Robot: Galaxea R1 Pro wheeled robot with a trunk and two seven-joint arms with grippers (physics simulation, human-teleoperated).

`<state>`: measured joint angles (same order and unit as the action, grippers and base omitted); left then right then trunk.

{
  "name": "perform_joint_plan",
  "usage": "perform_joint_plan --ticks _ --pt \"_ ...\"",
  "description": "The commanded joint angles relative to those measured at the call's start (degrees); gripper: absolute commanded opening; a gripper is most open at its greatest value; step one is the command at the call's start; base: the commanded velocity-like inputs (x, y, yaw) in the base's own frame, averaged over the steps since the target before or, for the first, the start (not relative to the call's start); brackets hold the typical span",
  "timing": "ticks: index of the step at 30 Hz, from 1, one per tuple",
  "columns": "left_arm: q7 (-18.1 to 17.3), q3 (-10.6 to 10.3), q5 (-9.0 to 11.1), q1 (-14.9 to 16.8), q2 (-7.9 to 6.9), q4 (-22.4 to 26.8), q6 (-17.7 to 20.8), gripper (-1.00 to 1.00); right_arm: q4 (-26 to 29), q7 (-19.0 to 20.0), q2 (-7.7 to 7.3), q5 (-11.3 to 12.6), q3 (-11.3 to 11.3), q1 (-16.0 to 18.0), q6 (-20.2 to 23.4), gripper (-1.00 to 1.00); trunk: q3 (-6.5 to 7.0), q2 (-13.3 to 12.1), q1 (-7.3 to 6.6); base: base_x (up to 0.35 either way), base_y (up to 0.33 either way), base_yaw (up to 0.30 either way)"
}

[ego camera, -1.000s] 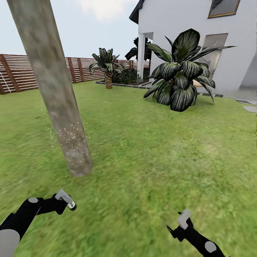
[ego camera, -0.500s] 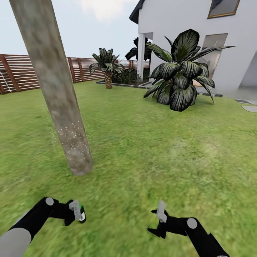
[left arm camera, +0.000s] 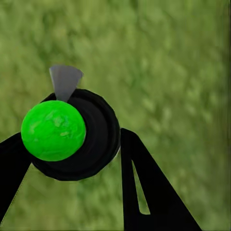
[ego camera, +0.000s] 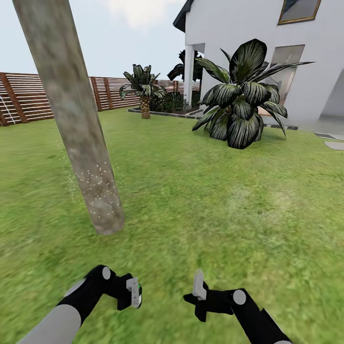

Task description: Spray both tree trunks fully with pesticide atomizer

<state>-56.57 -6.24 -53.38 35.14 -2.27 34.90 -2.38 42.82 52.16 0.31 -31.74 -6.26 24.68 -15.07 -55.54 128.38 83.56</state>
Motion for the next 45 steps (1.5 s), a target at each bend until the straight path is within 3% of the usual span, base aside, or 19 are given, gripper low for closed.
perform_joint_plan --ticks 1,4,8,11,17,22,26,30,32,34,36,42,45 --pt "-0.05 -0.22 -0.71 0.02 0.64 0.08 -0.2 -1.0 0.07 0.05 0.28 -0.52 -0.05 0.02 -0.31 -1.0 -0.05 0.02 -0.01 0.0 0.0 0.0" --pt "0.54 -0.29 -1.84 0.02 2.39 0.04 -0.18 -1.0 0.14 0.05 1.46 -0.52 -0.15 0.02 -0.31 -1.0 -0.05 0.02 -0.01 0.0 0.0 0.0" --pt "0.66 -1.28 -5.84 0.02 5.22 -0.02 0.1 -1.0 0.9 0.05 2.0 -0.52 -0.19 0.02 -0.31 -1.0 -0.05 0.02 -0.01 0.0 0.0 0.0" --pt "0.68 -1.44 -6.61 -0.05 6.57 -0.12 0.35 -1.0 1.37 0.05 2.05 -0.52 -0.23 0.02 -0.31 -1.0 -0.05 0.02 -0.01 0.0 0.0 0.0" --pt "0.73 -4.1 -6.67 -0.07 7.31 -0.56 1.04 -1.0 1.72 0.05 2.06 -0.52 -0.25 0.02 -0.31 -1.0 -0.05 0.02 -0.01 0.0 0.0 0.0" --pt "0.83 -4.63 -6.81 -0.07 8.76 -0.7 1.17 -1.0 1.74 0.05 2.08 -0.52 -0.25 0.02 -0.31 -1.0 -0.05 0.02 -0.01 0.0 0.0 0.0" --pt "1.42 -4.72 -6.63 -0.1 9.54 -0.74 4.4 -1.0 1.77 0.05 2.14 -0.52 -0.25 0.02 -0.32 -1.0 -0.05 0.02 -0.01 0.0 0.0 0.0" --pt "1.71 -4.79 -6.61 -0.27 10.37 -0.86 5.08 -1.0 1.82 0.05 2.15 -0.52 -0.25 0.02 -0.32 -1.0 -0.05 0.02 -0.01 0.0 0.0 0.0" --pt "1.72 -5.71 -6.57 -0.56 10.76 -0.85 5.16 -1.0 2.07 0.05 2.15 -0.52 -0.25 0.02 -0.31 -1.0 -0.05 0.02 -0.01 0.0 0.0 0.0" --pt "1.88 -8.83 -6.36 -0.78 10.92 -0.75 5.36 -1.0 2.47 0.05 2.15 -0.52 -0.25 0.02 -0.31 -1.0 -0.05 0.02 -0.01 0.0 0.0 0.0" --pt "1.96 -10.23 -6.07 -0.84 10.96 -0.41 5.43 -1.0 2.58 0.05 2.15 -0.52 -0.25 0.02 -0.31 -1.0 -0.05 0.02 -0.01 0.0 0.0 0.0" --pt "1.92 -10.71 -5.67 -0.86 11.05 -0.14 5.29 -1.0 2.62 0.05 2.15 -0.52 -0.25 0.02 -0.33 -1.0 -0.05 0.02 -0.01 0.0 0.0 0.0" --pt "1.9 -10.65 -4.45 -0.81 10.95 -0.1 5.23 -1.0 2.62 0.05 2.15 -0.52 -0.25 0.02 -0.32 -1.0 -0.05 0.02 -0.01 0.0 0.0 0.0"
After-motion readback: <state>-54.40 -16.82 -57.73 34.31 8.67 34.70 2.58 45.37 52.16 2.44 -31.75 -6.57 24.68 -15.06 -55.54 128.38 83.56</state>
